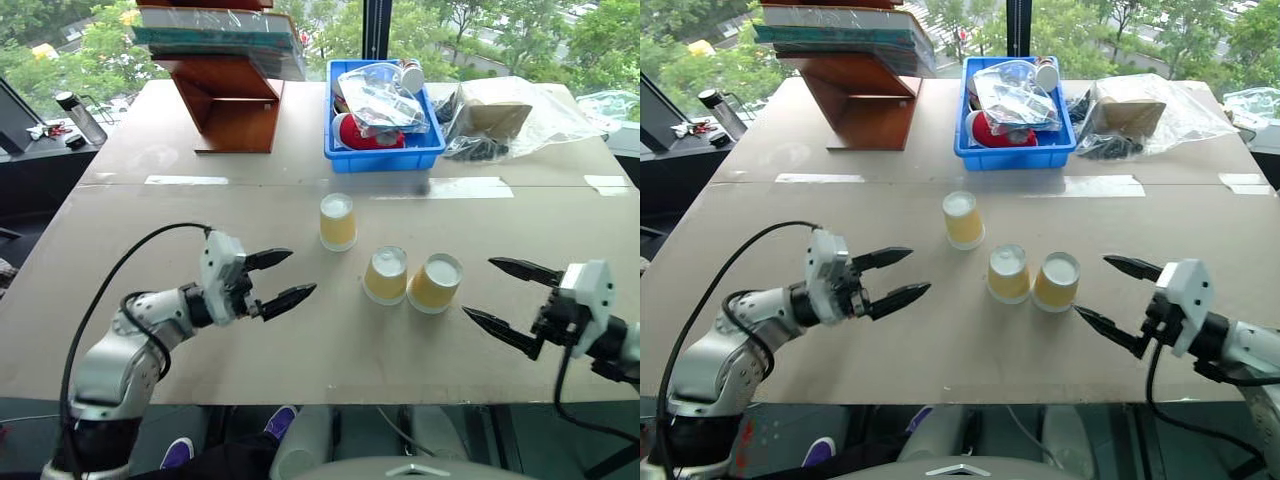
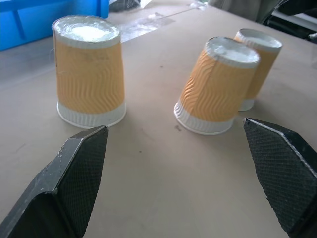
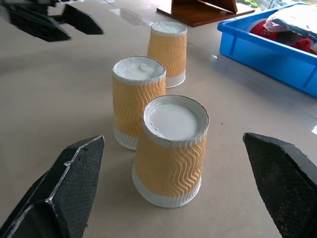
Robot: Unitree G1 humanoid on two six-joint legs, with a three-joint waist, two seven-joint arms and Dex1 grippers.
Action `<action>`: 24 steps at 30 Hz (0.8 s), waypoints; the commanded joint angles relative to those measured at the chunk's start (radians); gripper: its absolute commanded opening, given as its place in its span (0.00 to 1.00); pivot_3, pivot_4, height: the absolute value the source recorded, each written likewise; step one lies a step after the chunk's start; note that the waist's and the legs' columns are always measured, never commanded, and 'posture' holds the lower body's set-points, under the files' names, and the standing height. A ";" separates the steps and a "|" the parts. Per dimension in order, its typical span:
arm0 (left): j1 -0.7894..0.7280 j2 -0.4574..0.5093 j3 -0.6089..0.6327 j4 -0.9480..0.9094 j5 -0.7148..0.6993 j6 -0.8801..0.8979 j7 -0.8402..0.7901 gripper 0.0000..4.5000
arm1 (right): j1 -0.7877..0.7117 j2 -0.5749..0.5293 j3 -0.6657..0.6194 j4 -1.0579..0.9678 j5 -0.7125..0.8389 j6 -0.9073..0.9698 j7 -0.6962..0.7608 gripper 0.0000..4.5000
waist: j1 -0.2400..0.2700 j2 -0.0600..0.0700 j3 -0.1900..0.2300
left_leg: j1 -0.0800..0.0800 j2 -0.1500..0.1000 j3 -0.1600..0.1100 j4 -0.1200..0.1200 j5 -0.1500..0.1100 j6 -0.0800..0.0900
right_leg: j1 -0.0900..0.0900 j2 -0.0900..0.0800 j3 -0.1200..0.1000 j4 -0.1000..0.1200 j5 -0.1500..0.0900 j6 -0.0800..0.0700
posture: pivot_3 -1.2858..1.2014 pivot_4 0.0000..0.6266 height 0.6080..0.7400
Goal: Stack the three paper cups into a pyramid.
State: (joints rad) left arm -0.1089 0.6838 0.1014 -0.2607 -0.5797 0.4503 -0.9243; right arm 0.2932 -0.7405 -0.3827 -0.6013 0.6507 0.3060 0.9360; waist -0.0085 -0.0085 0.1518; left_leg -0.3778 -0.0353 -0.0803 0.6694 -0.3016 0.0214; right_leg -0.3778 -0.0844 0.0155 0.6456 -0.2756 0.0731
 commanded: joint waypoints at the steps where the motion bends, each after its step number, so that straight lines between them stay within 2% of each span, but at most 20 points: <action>1: -0.116 0.005 -0.040 0.091 0.045 0.026 0.003 1.00 | -0.001 -0.025 -0.094 -0.074 0.132 0.026 0.026 0.99 | -0.003 0.000 0.000 | 0.000 0.000 0.000 0.000 0.000 0.000 | 0.000 0.000 0.000 0.000 0.000 0.000 | 0.52 0.24 1.00; 5: -0.251 -0.008 -0.083 0.230 0.093 0.033 -0.006 1.00 | -0.010 -0.029 -0.126 -0.127 0.224 0.065 -0.015 0.99 | -0.007 -0.001 0.000 | 0.000 0.000 0.000 0.000 0.000 0.000 | 0.000 0.000 0.000 0.001 0.000 0.000 | 0.52 0.24 1.00; 10: -0.377 -0.044 -0.127 0.361 0.140 0.031 -0.019 1.00 | 0.043 -0.025 -0.143 -0.187 0.220 0.076 -0.041 0.99 | 0.001 -0.001 0.000 | -0.001 -0.001 0.000 0.001 0.000 0.000 | 0.000 0.000 0.000 0.001 0.000 0.000 | 0.52 0.24 1.00; 16: -0.460 -0.101 -0.135 0.431 0.152 0.022 -0.044 1.00 | 0.106 -0.003 -0.149 -0.228 0.206 0.071 -0.083 0.99 | -0.002 -0.002 0.000 | -0.001 -0.002 -0.001 0.002 0.000 0.000 | -0.001 -0.001 -0.001 0.001 0.000 0.000 | 0.52 0.24 1.00; 24: -0.549 -0.151 -0.164 0.545 0.239 -0.028 -0.035 1.00 | 0.145 0.014 -0.150 -0.243 0.186 0.060 -0.100 0.99 | -0.004 -0.003 0.000 | -0.001 -0.002 -0.001 0.002 0.000 0.000 | 0.000 -0.001 -0.001 0.002 0.000 0.000 | 0.52 0.24 1.00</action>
State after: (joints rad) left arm -0.6355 0.5323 -0.0631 0.2808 -0.3548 0.4490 -0.9618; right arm 0.4356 -0.7318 -0.5116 -0.8086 0.8340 0.3837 0.8430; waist -0.0127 -0.0112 0.1516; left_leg -0.3790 -0.0380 -0.0816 0.6718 -0.3014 0.0213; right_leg -0.3783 -0.0849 0.0144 0.6475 -0.2755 0.0735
